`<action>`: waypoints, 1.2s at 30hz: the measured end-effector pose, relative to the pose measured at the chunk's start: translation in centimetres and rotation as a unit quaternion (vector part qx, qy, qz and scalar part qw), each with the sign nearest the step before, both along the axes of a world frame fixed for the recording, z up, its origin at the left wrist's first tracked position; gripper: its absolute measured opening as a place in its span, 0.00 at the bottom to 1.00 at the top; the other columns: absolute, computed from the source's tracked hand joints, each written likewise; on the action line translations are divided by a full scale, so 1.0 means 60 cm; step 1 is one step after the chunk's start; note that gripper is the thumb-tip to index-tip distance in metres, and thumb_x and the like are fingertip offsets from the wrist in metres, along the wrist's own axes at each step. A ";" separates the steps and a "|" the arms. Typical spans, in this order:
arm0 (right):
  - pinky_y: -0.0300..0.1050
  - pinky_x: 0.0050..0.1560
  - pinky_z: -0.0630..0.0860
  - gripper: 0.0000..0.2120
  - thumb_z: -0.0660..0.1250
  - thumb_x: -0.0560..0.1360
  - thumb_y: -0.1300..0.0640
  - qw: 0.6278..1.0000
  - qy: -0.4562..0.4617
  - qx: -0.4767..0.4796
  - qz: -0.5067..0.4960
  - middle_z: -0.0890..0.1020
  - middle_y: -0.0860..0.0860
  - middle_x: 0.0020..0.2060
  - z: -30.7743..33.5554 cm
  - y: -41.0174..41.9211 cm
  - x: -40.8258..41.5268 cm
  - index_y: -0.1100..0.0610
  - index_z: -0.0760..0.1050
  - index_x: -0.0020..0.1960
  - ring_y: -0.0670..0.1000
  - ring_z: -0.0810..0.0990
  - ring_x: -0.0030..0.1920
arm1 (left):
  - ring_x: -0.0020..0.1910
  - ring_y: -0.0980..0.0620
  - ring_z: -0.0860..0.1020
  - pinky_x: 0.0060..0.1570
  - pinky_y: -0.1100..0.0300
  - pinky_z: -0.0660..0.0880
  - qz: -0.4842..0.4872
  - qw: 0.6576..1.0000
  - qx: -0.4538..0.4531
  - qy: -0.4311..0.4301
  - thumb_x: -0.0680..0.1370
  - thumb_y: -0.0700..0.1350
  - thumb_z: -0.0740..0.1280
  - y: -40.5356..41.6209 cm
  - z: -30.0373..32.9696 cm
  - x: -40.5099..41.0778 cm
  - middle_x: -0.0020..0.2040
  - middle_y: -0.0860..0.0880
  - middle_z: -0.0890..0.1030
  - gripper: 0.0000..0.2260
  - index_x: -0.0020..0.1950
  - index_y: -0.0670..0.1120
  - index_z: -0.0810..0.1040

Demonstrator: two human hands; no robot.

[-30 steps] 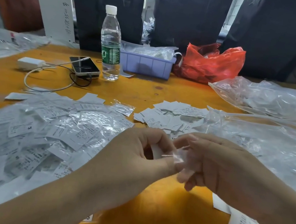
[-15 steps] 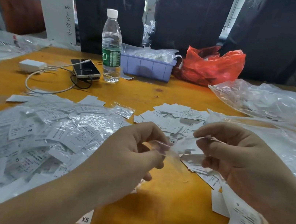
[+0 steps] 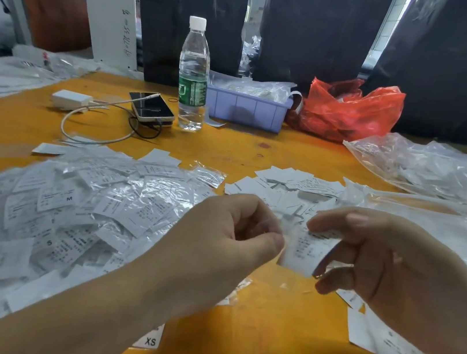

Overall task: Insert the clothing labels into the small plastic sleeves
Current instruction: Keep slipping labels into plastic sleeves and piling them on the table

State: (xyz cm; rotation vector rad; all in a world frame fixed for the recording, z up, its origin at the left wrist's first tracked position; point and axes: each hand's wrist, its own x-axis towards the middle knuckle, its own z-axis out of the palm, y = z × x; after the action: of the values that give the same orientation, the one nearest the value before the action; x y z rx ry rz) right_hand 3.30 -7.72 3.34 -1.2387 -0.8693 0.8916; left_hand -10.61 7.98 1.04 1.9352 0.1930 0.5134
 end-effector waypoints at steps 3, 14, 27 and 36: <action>0.46 0.33 0.80 0.25 0.82 0.55 0.46 0.999 -0.027 0.006 -0.024 0.83 0.64 0.41 0.003 -0.003 -0.004 0.62 0.84 0.44 0.60 0.82 0.37 | 0.36 0.44 0.77 0.35 0.49 0.76 0.003 1.000 -0.001 0.004 0.70 0.53 0.67 -0.003 0.003 0.000 0.37 0.43 0.78 0.06 0.42 0.52 0.80; 0.39 0.24 0.73 0.20 0.75 0.56 0.63 0.994 -0.022 -0.002 -0.103 0.82 0.66 0.38 0.001 -0.001 0.000 0.60 0.81 0.48 0.55 0.76 0.30 | 0.29 0.57 0.67 0.30 0.66 0.66 0.025 0.999 0.025 0.015 0.75 0.51 0.69 -0.001 -0.004 0.002 0.29 0.55 0.69 0.07 0.40 0.48 0.79; 0.35 0.37 0.77 0.16 0.65 0.64 0.58 0.984 -0.151 0.011 -0.093 0.83 0.54 0.40 -0.006 0.000 -0.002 0.52 0.85 0.48 0.50 0.80 0.39 | 0.39 0.49 0.80 0.44 0.47 0.79 -0.009 0.998 0.042 0.052 0.71 0.57 0.68 -0.004 -0.010 0.000 0.39 0.52 0.82 0.09 0.42 0.52 0.77; 0.47 0.31 0.79 0.19 0.71 0.69 0.57 0.986 -0.152 0.021 -0.067 0.80 0.55 0.37 -0.013 0.002 0.000 0.45 0.74 0.58 0.54 0.80 0.31 | 0.34 0.57 0.79 0.38 0.64 0.77 -0.072 0.995 -0.039 0.056 0.72 0.52 0.69 0.000 -0.006 0.003 0.34 0.54 0.82 0.04 0.42 0.53 0.79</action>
State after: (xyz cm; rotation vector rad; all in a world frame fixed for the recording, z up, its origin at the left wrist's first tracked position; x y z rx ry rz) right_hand 3.27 -7.59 2.56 -1.4014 -1.0262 0.5822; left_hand -10.41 7.98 0.66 1.8868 0.1424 0.2978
